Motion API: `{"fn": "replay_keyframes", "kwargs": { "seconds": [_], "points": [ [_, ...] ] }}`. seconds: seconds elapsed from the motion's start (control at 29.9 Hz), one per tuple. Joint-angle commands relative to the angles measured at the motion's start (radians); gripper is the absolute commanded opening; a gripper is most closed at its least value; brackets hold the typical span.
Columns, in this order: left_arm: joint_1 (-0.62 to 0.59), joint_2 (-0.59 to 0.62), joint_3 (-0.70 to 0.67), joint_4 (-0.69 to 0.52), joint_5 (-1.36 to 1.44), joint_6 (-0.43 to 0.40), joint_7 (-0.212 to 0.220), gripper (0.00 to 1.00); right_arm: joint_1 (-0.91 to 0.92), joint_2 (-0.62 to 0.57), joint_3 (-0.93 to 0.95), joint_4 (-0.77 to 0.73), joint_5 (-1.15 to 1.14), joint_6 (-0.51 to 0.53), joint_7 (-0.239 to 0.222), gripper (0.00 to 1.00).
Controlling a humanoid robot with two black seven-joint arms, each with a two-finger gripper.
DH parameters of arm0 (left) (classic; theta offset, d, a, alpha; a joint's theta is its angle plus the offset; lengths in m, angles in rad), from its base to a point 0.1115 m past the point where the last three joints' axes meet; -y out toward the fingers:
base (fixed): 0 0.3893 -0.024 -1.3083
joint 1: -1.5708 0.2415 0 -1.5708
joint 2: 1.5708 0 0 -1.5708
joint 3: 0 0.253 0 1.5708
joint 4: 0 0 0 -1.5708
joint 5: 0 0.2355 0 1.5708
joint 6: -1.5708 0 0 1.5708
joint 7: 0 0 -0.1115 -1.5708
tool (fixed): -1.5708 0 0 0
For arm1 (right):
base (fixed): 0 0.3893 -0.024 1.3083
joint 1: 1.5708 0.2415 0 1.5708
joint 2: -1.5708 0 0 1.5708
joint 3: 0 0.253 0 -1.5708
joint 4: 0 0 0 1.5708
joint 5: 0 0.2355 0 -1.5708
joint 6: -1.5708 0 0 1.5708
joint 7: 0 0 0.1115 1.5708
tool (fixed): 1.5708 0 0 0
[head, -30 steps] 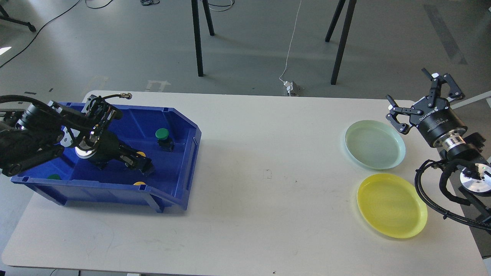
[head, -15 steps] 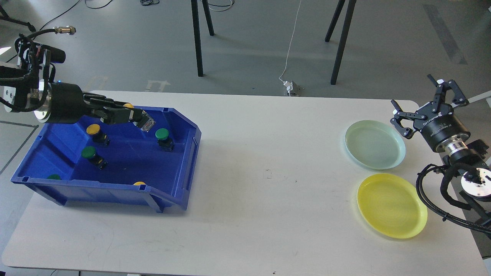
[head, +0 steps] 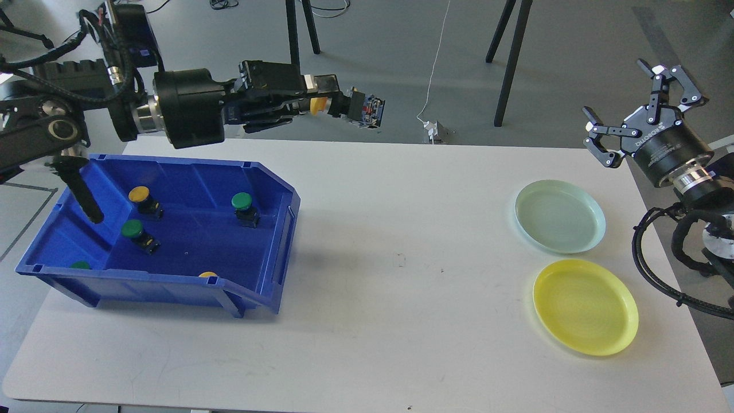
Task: Pass button and place on color plate
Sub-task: 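Lift the button out of the bin and raise it toward the right gripper, then grasp the button with the right gripper from the left gripper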
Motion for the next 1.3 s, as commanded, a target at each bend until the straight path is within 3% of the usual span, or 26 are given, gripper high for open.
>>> {"fn": "replay_keyframes", "kwargs": {
  "seconds": [0.0,0.2,0.3,0.57,1.27],
  "points": [
    [0.082,-0.116,-0.053,0.045,-0.059,0.03,0.0,0.2,0.004,0.021,-0.011,0.104,-0.323,0.0,0.008,0.99],
    [0.273,-0.207,-0.227,0.123,-0.065,0.051,0.0,0.2,0.01,0.106,-0.016,0.187,-0.384,0.0,0.096,0.99],
    [0.336,-0.216,-0.259,0.124,-0.065,0.062,0.0,0.2,0.029,0.126,-0.019,0.213,-0.384,0.0,0.111,0.99],
    [0.361,-0.234,-0.29,0.124,-0.076,0.063,0.0,0.2,0.11,0.157,-0.114,0.243,-0.39,0.0,0.163,0.99],
    [0.366,-0.231,-0.29,0.127,-0.089,0.054,0.0,0.2,0.187,0.247,-0.205,0.22,-0.465,0.0,0.166,0.99]
  ]
}}
